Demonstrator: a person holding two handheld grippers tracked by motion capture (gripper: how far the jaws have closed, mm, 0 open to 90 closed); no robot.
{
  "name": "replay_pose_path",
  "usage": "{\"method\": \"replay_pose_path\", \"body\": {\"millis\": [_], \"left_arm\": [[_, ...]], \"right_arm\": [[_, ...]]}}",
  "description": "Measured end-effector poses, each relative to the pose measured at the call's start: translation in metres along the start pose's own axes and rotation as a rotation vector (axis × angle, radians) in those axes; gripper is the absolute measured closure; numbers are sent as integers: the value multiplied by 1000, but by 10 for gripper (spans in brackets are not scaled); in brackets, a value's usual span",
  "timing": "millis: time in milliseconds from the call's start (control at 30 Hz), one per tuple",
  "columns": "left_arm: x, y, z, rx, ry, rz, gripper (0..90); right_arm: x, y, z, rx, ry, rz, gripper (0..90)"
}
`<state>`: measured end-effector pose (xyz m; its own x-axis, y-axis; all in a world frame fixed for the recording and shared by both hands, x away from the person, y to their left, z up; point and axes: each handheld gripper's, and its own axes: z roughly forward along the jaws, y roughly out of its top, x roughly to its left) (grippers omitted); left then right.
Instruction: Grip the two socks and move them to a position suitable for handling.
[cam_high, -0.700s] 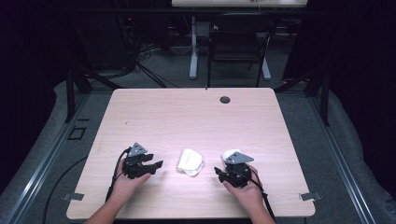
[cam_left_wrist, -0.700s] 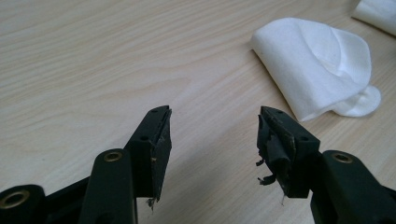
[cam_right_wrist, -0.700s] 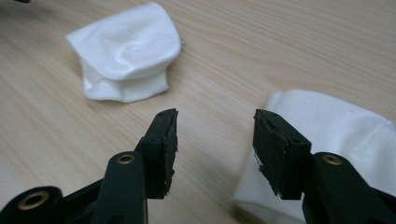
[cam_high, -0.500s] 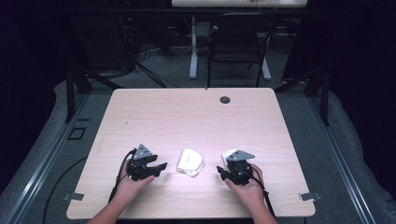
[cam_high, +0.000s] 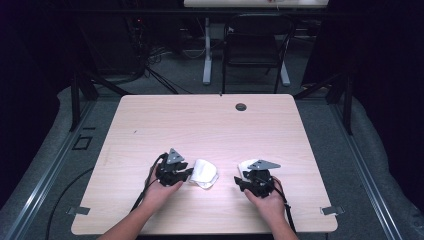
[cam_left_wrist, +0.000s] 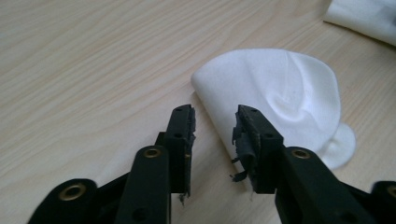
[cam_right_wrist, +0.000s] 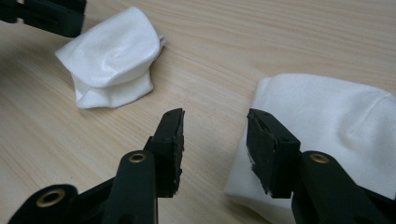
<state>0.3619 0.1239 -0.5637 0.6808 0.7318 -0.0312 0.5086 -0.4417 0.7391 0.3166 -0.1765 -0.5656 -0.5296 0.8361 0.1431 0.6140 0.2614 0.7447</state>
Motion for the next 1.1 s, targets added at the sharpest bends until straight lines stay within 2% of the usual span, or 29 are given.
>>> {"method": "replay_pose_path", "body": {"millis": [100,233,333,367,400,500,600,667,800,967,1100], "left_arm": [[-4,2,11,0,3,6,735],[-5,2,13,-2,4,18,810],[-8,7,9,-38,5,19,840],[-11,11,5,-60,8,35,850],[-11,12,4,-62,7,43,868],[-14,18,8,-37,-9,77,892],[-15,18,16,-2,-25,86,897],[-14,13,23,32,-32,77,897],[-15,6,25,52,-39,65,899],[-17,1,18,63,-58,16,899],[-22,-6,10,68,-62,3,894]], "right_arm": [[-2,1,-3,-15,-3,2,565],[-3,1,-4,-30,-9,-1,565],[-3,1,-6,-40,-12,4,566],[-3,1,-6,-42,-13,2,565],[-3,1,-7,-50,-9,8,566],[-3,2,-7,-56,-11,10,565],[-3,1,-6,-50,-9,14,565],[-3,1,-6,-48,-10,17,565],[-5,1,-7,-47,-8,17,565],[-6,1,-7,-49,-7,23,566],[-5,1,-7,-49,-8,24,566]]}}
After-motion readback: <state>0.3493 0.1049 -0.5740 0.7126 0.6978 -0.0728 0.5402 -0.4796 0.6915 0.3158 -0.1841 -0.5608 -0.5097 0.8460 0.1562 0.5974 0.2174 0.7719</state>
